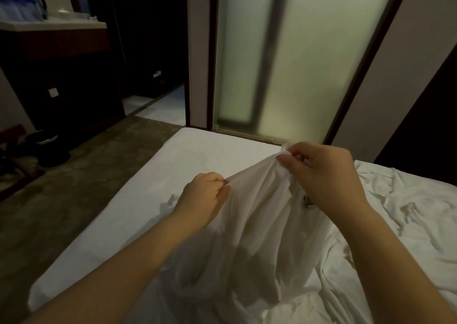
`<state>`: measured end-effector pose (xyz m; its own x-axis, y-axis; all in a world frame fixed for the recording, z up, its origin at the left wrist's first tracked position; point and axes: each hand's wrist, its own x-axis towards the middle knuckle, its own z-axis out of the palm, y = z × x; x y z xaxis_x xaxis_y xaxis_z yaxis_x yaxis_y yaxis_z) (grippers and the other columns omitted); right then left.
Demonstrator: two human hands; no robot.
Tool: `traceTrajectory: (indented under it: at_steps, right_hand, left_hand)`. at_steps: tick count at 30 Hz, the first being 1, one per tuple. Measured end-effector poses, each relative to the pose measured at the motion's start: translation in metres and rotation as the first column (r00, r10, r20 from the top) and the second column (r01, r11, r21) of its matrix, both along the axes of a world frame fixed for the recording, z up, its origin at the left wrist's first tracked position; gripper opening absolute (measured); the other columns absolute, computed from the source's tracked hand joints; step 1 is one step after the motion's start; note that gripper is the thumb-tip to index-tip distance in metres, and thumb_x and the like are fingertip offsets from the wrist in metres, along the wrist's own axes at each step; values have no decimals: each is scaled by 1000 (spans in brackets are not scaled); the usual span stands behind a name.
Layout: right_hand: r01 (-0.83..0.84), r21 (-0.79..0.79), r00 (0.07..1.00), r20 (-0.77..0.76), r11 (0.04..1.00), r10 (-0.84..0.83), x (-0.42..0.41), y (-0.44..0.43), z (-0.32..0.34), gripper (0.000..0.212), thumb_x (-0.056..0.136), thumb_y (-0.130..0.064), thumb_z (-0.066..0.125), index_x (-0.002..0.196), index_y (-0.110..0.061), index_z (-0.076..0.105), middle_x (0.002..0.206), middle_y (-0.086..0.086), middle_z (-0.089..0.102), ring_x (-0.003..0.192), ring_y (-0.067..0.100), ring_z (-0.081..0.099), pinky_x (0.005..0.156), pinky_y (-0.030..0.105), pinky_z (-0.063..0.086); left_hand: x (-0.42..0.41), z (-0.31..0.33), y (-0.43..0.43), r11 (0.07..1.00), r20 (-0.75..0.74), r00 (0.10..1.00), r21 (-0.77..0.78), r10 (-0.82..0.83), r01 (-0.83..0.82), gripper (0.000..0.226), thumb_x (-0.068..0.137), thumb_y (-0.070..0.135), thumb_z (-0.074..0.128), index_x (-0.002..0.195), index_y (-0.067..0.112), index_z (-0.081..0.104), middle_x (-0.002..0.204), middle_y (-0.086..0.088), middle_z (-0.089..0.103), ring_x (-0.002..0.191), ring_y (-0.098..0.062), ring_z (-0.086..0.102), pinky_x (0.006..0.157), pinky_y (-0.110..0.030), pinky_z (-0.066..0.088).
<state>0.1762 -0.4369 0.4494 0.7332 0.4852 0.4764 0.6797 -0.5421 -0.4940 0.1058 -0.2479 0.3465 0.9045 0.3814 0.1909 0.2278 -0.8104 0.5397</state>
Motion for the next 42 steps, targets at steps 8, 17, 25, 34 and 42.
traceTrajectory:
  at_steps: [8,17,25,34,42]
  right_hand:
    - [97,73,995,5,993,-98,24,-18,-5,14,84,-26,68,75,-15,69,61,-6,62,64,6,57,66,22,44]
    - [213,209,977,-62,954,-204,44,3,2,12,85,-24,68,76,-30,62,70,-18,59,68,-2,54,60,-1,34]
    - [386,175,922,-37,906,-386,67,35,8,19,89,-27,63,95,-12,72,77,-5,58,69,5,50,67,17,36]
    - [327,118,945,-59,938,-322,79,98,11,12,88,-29,64,79,-21,66,67,-13,54,69,8,52,61,15,36]
    - [35,11,981,-192,999,-32,68,88,11,23,84,-26,67,71,-7,67,66,16,59,55,11,46,54,24,37]
  left_hand:
    - [24,-30,13,992,18,996,-90,87,-85,37,99,33,40,126,13,57,124,-5,60,108,-20,56,92,-24,43]
    - [56,-35,35,973,208,967,-205,145,-102,29,96,25,50,110,6,67,107,-6,66,99,-21,60,83,-19,42]
    - [30,-29,55,921,393,910,-388,132,34,12,88,6,61,89,15,68,86,12,63,80,-4,59,73,-5,45]
    - [19,-25,53,927,419,842,-4,-339,375,25,87,14,51,96,20,73,97,0,63,87,-7,58,84,-12,46]
    - [42,-16,22,964,257,964,-236,-63,126,38,92,45,44,122,23,49,125,10,46,102,-4,50,91,-12,40]
